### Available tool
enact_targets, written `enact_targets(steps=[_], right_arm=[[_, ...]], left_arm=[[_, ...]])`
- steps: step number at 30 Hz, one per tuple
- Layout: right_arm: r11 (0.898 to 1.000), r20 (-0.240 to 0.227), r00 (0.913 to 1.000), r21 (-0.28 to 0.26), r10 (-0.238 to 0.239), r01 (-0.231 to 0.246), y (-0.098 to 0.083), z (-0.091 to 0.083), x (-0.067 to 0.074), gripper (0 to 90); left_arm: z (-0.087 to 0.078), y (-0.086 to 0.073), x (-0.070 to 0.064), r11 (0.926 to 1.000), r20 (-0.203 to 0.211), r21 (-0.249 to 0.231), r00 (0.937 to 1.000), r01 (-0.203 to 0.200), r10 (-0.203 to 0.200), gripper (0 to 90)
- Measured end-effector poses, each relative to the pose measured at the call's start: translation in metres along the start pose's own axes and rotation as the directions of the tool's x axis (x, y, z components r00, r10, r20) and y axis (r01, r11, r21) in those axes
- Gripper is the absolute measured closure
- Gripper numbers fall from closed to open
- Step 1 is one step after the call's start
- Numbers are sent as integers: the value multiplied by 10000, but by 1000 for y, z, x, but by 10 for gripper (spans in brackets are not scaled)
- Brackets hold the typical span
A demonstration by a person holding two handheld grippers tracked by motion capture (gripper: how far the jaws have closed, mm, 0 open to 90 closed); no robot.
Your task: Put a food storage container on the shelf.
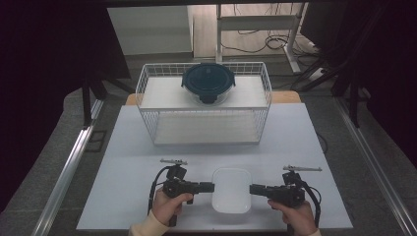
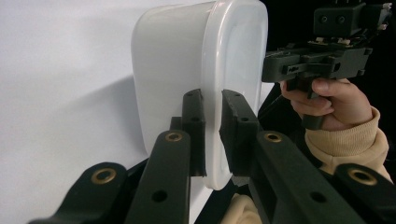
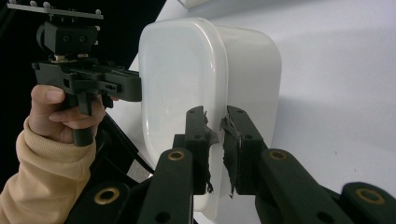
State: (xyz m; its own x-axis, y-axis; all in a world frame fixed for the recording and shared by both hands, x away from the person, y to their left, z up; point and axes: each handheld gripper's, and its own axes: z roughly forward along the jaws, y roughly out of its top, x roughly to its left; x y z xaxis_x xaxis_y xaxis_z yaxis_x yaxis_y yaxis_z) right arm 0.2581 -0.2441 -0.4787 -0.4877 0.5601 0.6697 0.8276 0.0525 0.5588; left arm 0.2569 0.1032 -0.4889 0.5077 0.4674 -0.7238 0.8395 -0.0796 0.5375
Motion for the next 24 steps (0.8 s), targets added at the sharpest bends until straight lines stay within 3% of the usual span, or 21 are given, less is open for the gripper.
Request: enact_targets(steps=[6, 14, 24], right_arm=[[9993, -46, 9993, -106, -363, 362, 3, -2, 7, 799], [9976, -72, 9976, -70, -685, 685, 10, 3, 11, 799], [9921, -121, 9924, -316, -1222, 1218, 34, 0, 25, 799]], left_arm=[[-6, 0, -7, 9995, -151, -206, 9996, -221, 218, 809], [-13, 2, -6, 9991, -228, -313, 9993, -286, 279, 809], [-29, 25, -19, 9953, -476, -580, 9961, -769, 742, 810]])
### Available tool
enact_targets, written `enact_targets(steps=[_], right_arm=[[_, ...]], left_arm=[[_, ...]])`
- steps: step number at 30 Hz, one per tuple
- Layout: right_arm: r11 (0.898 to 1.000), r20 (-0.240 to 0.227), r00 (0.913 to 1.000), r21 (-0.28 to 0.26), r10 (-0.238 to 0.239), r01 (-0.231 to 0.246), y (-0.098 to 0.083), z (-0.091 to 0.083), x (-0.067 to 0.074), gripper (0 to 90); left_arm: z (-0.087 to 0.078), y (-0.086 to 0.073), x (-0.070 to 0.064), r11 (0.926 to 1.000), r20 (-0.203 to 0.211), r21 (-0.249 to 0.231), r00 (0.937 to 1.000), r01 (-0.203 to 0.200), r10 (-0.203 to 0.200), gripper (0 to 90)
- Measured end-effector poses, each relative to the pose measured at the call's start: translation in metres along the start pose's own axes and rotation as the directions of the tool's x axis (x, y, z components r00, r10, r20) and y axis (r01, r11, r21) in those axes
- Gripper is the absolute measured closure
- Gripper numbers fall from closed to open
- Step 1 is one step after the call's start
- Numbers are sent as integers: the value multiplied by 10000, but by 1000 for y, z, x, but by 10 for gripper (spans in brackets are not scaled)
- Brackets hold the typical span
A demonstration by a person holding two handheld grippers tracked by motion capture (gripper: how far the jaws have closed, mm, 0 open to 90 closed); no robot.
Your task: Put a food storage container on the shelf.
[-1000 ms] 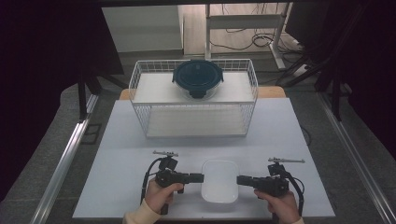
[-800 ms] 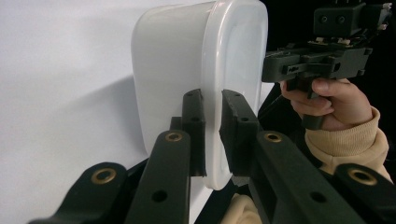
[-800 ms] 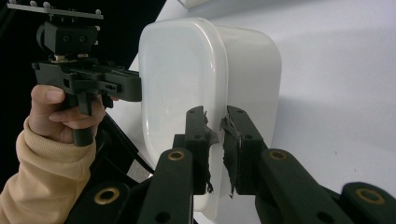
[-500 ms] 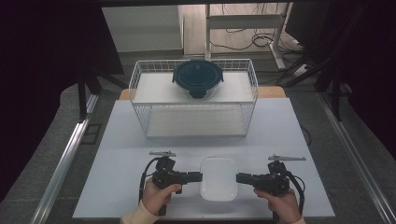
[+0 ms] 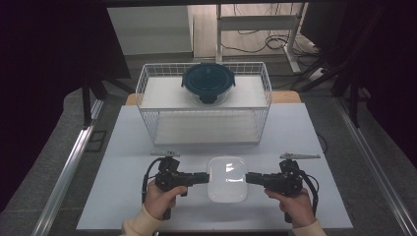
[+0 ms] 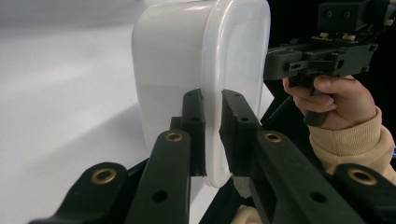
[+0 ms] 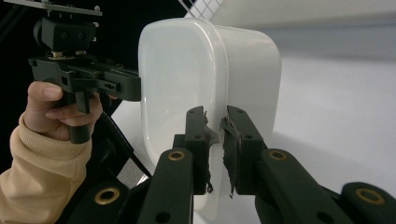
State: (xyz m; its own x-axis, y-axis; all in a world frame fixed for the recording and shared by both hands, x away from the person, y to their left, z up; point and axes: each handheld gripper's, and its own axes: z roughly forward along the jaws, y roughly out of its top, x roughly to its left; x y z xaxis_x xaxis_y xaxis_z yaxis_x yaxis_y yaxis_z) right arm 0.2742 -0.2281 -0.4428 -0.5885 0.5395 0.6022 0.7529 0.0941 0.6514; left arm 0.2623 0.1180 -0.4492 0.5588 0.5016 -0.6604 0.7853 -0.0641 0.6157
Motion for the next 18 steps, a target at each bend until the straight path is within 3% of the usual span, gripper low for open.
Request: enact_targets(steps=[8, 18], right_arm=[[9989, 13, 9992, -250, -402, 402, 27, 0, 9, 799], [9949, 82, 9957, -396, -923, 926, 68, -3, 23, 799]], left_arm=[[-14, 28, -8, 9985, -300, -261, 9984, -488, 480, 809], [-29, 61, -13, 9955, -373, -525, 9963, -787, 768, 809]])
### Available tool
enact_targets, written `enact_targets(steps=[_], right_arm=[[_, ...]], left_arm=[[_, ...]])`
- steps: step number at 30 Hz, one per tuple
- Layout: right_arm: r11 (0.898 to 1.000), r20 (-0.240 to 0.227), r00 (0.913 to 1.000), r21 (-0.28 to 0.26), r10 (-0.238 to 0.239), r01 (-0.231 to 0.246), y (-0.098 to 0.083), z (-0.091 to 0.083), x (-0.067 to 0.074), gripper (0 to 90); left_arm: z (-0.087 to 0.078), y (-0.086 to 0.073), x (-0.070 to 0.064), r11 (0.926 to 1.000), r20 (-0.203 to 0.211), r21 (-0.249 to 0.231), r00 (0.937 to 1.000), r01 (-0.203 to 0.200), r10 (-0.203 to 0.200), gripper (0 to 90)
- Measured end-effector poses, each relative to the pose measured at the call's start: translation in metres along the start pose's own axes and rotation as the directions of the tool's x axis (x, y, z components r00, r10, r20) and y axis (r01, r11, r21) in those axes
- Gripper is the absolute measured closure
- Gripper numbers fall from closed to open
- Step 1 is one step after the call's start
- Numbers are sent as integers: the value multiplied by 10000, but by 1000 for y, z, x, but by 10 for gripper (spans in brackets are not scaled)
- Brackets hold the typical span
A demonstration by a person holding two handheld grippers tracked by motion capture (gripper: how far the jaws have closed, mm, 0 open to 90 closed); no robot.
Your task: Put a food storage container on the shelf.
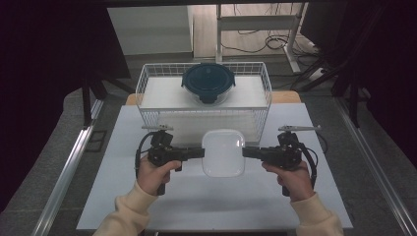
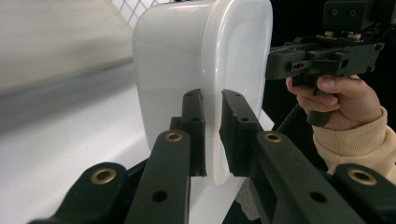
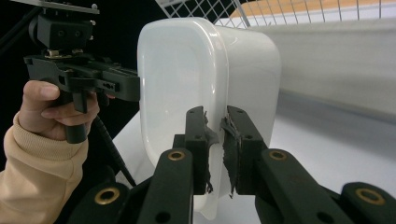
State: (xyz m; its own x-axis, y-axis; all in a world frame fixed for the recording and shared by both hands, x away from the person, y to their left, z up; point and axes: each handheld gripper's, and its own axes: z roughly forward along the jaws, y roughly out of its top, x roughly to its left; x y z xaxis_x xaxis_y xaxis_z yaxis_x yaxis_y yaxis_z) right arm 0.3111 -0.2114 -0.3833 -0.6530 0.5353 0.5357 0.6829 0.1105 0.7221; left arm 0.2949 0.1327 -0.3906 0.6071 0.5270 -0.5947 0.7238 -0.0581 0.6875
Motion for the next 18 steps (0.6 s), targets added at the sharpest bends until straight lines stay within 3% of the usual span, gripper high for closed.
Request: enact_targets(steps=[18], right_arm=[[9968, -35, 9968, -141, -793, 792, 44, -3, 19, 798]], left_arm=[[-22, 30, -8, 9986, 25, -503, 9999, -164, 166, 807]])
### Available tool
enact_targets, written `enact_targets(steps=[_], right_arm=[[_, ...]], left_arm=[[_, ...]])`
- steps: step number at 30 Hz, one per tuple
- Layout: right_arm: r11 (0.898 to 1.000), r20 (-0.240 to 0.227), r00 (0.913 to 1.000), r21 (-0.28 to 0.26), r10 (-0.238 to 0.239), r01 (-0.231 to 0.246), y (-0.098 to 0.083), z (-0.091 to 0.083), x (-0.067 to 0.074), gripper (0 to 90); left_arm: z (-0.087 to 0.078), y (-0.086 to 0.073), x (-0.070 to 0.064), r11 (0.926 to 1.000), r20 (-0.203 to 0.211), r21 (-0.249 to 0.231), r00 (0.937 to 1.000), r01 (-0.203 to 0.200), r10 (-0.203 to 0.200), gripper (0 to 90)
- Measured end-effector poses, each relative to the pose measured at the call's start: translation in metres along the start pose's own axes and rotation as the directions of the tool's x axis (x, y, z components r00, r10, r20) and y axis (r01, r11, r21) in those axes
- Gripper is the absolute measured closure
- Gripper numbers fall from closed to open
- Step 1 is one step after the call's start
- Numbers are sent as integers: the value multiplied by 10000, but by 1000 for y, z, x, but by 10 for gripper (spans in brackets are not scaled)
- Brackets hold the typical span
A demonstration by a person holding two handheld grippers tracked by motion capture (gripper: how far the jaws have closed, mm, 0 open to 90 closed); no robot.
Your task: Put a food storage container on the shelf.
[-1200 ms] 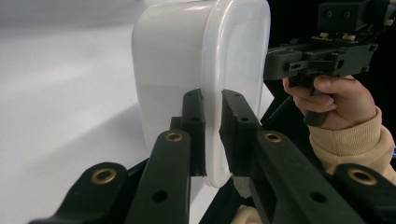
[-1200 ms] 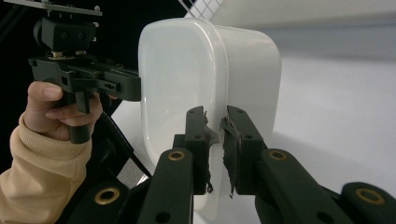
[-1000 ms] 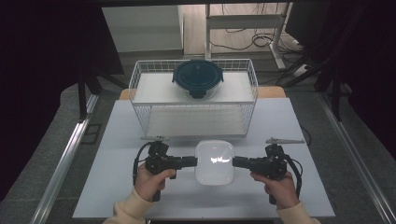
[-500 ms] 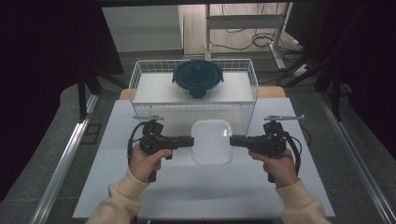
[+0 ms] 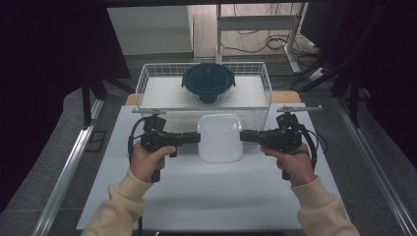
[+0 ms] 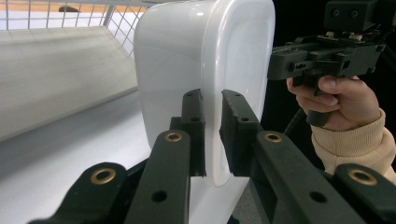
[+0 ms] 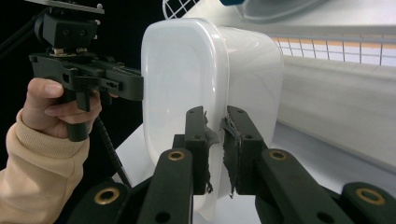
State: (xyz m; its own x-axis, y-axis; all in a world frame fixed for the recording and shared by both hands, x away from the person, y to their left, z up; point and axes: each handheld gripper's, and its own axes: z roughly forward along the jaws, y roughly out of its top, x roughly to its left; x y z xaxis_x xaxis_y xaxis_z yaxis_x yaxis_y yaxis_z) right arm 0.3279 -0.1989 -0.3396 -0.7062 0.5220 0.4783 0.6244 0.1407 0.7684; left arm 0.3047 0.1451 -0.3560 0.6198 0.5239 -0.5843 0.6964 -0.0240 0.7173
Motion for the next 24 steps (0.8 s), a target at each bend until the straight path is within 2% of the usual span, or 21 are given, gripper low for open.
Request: enact_targets(steps=[11, 15, 24], right_arm=[[10000, -52, 10000, 6, -72, 72, 16, 0, 12, 797], [9999, -115, 9998, -29, -169, 169, 24, -1, 16, 798], [9993, -169, 9991, -57, -378, 377, 48, -1, 21, 798]], left_arm=[[-14, 12, -6, 9999, -21, -147, 10000, 72, -72, 806], [-18, 18, -10, 9998, -59, -188, 10000, -19, 17, 806], [-28, 43, -12, 9996, -181, -286, 9998, -25, 20, 803]])
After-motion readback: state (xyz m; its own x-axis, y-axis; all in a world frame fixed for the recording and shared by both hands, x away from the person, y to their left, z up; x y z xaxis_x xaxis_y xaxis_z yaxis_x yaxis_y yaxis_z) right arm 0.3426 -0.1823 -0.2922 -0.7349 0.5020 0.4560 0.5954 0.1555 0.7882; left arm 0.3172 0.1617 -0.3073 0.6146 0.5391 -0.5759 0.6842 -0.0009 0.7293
